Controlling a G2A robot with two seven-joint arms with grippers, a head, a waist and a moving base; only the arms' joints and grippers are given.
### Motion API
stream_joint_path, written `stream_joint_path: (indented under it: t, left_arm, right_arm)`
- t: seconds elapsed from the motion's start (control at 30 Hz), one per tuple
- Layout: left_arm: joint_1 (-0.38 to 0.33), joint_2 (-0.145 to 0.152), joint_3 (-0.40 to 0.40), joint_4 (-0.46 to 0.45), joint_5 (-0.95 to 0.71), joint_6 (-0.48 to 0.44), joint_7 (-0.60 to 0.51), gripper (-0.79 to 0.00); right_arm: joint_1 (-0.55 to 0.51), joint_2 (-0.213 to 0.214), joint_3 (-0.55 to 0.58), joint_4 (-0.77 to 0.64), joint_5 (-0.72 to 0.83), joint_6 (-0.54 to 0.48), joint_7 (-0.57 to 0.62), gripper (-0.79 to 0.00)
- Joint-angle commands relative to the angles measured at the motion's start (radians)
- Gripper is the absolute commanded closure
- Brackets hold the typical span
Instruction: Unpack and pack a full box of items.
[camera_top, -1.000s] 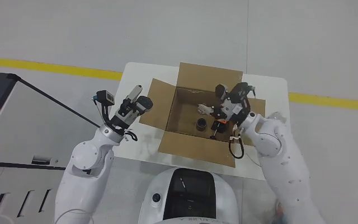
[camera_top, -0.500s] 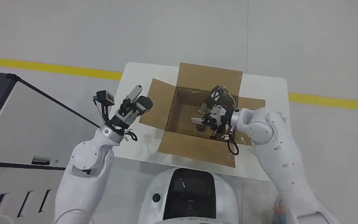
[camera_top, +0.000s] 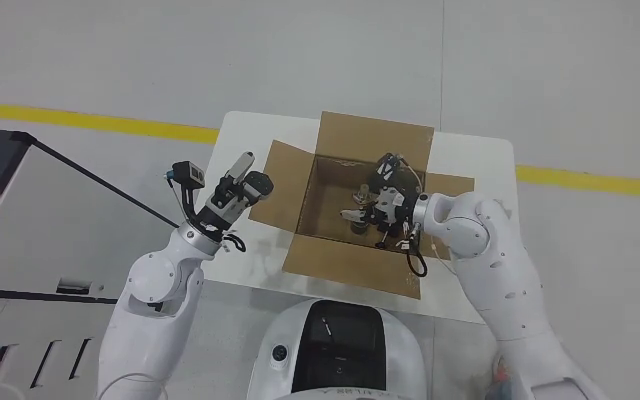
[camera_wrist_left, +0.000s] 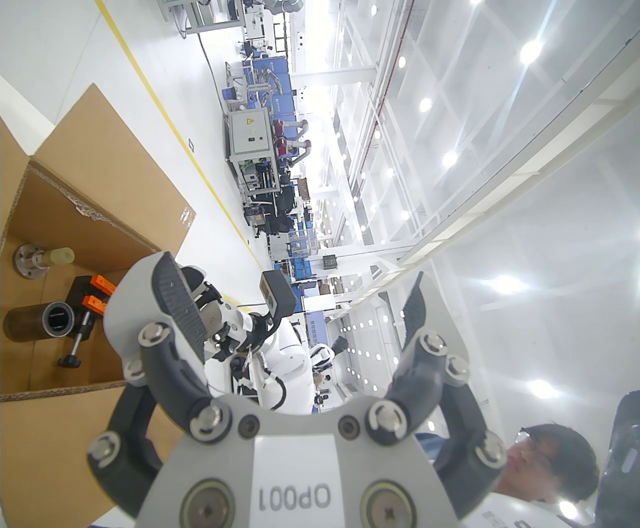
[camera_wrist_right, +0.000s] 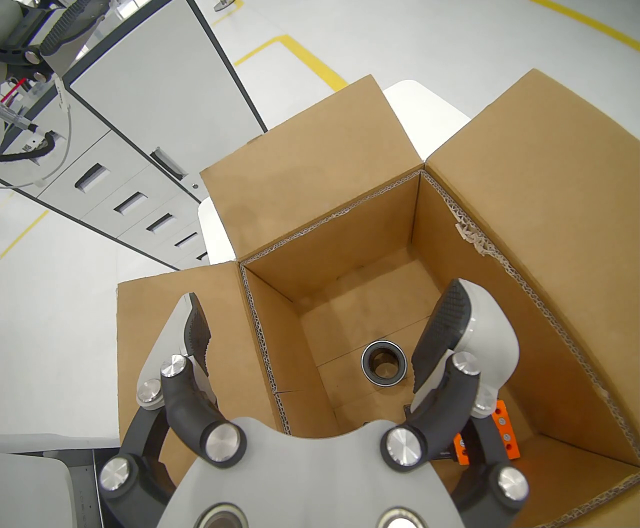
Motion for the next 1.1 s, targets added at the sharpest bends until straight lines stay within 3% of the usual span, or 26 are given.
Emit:
stream_joint_path:
  t: [0.0, 0.17, 0.37, 0.57, 0.6, 0.8, 0.83, 0.87, 0.97, 1.07]
  left_arm:
    - [0.000, 0.000, 0.000, 0.000, 0.000, 0.000, 0.000, -0.785]
    - [0.000, 0.000, 0.000, 0.000, 0.000, 0.000, 0.000, -0.785]
    - [0.000, 0.000, 0.000, 0.000, 0.000, 0.000, 0.000, -0.785]
    - [0.000, 0.000, 0.000, 0.000, 0.000, 0.000, 0.000, -0.785]
    - [0.000, 0.000, 0.000, 0.000, 0.000, 0.000, 0.000, -0.785]
    - [0.000, 0.000, 0.000, 0.000, 0.000, 0.000, 0.000, -0.785]
    - [0.000, 0.000, 0.000, 0.000, 0.000, 0.000, 0.000, -0.785]
    - [0.000, 0.000, 0.000, 0.000, 0.000, 0.000, 0.000, -0.785]
    - [0.000, 0.000, 0.000, 0.000, 0.000, 0.000, 0.000, -0.785]
    - [0.000, 0.000, 0.000, 0.000, 0.000, 0.000, 0.000, -0.785]
  right_arm:
    - [0.000, 0.000, 0.000, 0.000, 0.000, 0.000, 0.002, -0.785]
    - [0.004, -0.004, -0.054, 0.006, -0.011, 0.066, 0.055, -0.785]
    - [0.176, -0.005, -0.075, 0.197, 0.131, 0.224, 0.452, -0.785]
    - [0.274, -0.025, -0.151, 0.380, 0.147, 0.250, 0.429, -0.785]
    - [0.289, -0.030, -0.175, 0.390, 0.116, 0.245, 0.388, -0.785]
    - [0.289, -0.030, -0.175, 0.390, 0.116, 0.245, 0.388, -0.785]
    - [0.286, -0.030, -0.174, 0.390, 0.122, 0.246, 0.385, -0.536]
    - [0.286, -0.030, -0.167, 0.399, 0.151, 0.234, 0.377, -0.339]
    - [0.302, -0.031, -0.157, 0.456, 0.220, 0.175, 0.346, -0.280]
    - [0.301, -0.032, -0.177, 0.473, 0.214, 0.100, 0.295, -0.277]
